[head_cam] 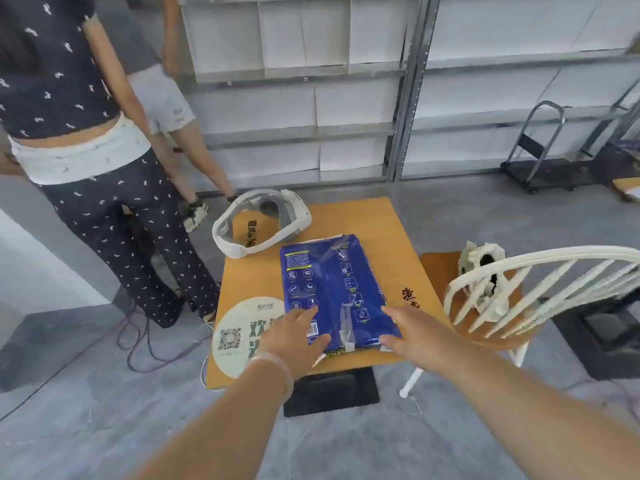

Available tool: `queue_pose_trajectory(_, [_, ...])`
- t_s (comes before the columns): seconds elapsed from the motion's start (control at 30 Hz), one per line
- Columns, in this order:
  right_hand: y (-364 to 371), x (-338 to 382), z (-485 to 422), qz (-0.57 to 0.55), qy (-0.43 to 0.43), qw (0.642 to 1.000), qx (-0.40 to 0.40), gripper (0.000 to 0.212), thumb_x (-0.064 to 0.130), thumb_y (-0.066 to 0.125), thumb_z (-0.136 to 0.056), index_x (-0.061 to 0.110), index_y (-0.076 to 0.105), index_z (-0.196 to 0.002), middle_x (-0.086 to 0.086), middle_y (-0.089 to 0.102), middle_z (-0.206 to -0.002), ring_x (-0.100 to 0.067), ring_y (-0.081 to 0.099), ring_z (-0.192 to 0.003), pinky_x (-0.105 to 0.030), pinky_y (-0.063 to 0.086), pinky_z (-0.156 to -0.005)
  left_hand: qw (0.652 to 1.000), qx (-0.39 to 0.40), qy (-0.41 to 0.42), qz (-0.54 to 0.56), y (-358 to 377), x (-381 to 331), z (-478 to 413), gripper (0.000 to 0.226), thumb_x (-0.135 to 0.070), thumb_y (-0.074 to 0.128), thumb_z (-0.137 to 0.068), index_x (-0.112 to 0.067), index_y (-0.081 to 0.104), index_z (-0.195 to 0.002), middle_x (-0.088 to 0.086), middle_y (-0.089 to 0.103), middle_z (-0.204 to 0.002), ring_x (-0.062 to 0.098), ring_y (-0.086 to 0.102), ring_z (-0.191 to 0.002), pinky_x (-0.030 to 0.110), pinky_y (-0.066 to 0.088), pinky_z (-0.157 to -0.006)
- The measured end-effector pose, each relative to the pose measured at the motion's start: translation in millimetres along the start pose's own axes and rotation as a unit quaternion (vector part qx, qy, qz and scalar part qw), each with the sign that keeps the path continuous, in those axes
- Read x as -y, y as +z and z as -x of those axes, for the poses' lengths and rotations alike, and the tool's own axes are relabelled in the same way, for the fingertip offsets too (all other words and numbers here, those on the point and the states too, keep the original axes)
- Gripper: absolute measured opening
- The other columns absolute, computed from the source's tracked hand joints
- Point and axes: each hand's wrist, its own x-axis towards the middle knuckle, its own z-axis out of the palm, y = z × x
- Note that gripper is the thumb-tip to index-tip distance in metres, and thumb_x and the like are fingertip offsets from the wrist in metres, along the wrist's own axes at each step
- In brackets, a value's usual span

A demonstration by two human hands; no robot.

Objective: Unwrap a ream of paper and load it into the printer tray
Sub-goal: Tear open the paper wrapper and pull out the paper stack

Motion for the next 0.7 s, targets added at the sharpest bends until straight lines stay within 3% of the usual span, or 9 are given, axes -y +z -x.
queue_pose_trajectory(0.13, [14, -2, -41, -0.002, 0.006, 1.0, 0.021, 0.062, 0.041, 0.051, -0.094, 0.028, 0.027, -0.149, 0.005, 0.032, -0.153, -0.013, 0.032, -0.139, -0.029, 0.038, -0.105, 0.999, 0.01, -0.004, -0.03, 24, 16, -40, 0.068, -0.057, 0.042, -0.09, -0.034, 0.018, -0.149, -0.007, 0.019, -0.159, 0.019, 0.016, -0.147, 0.04, 0.019, -0.12])
queue_pose_trajectory(0.3, [34, -18, -93, 0.012, 0.003, 1.0, -0.02, 0.057, 0.039, 0.049, -0.095, 0.029, 0.03, -0.148, 0.008, 0.033, -0.153, -0.012, 0.029, -0.141, -0.03, 0.034, -0.109, 0.999, -0.022, -0.011, -0.035, 62, 26, -71, 0.07, -0.061, 0.036, -0.09, -0.036, 0.01, -0.15, -0.01, 0.004, -0.161, 0.016, 0.002, -0.149, 0.037, 0.005, -0.121])
queue_pose_trajectory(0.47, [53, -33, -129, 0.051, -0.027, 0.997, -0.046, 0.053, 0.038, 0.048, -0.096, 0.03, 0.033, -0.146, 0.008, 0.033, -0.151, -0.011, 0.026, -0.14, -0.027, 0.034, -0.109, 0.996, -0.044, 0.004, -0.078, 88, 35, -83, 0.091, -0.084, 0.015, -0.073, -0.038, 0.002, -0.15, -0.01, -0.006, -0.161, 0.014, -0.01, -0.148, 0.037, -0.004, -0.121])
queue_pose_trajectory(0.53, [59, -35, -140, 0.063, -0.034, 0.996, -0.049, 0.052, 0.038, 0.047, -0.096, 0.031, 0.034, -0.146, 0.007, 0.033, -0.151, -0.013, 0.025, -0.14, -0.029, 0.033, -0.109, 0.994, -0.061, 0.008, -0.095, 95, 40, -87, 0.097, -0.087, 0.008, -0.068, -0.036, 0.01, -0.15, -0.006, 0.003, -0.161, 0.014, -0.005, -0.147, 0.035, -0.003, -0.118])
queue_pose_trajectory(0.63, [67, -37, -156, 0.088, -0.04, 0.993, -0.066, 0.05, 0.04, 0.047, -0.096, 0.031, 0.037, -0.144, 0.006, 0.034, -0.15, -0.017, 0.024, -0.139, -0.033, 0.028, -0.111, 0.993, -0.057, -0.004, -0.104, 101, 42, -91, 0.089, -0.083, 0.015, -0.077, -0.028, 0.038, -0.143, 0.003, 0.036, -0.153, 0.019, 0.018, -0.141, 0.041, 0.014, -0.111])
queue_pose_trajectory(0.7, [70, -37, -164, 0.095, -0.038, 0.991, -0.089, 0.048, 0.041, 0.05, -0.094, 0.033, 0.043, -0.141, 0.006, 0.037, -0.148, -0.019, 0.028, -0.136, -0.034, 0.028, -0.11, 0.993, -0.051, -0.01, -0.107, 106, 42, -92, 0.085, -0.08, 0.017, -0.08, -0.027, 0.043, -0.141, 0.004, 0.04, -0.151, 0.021, 0.024, -0.139, 0.043, 0.019, -0.11])
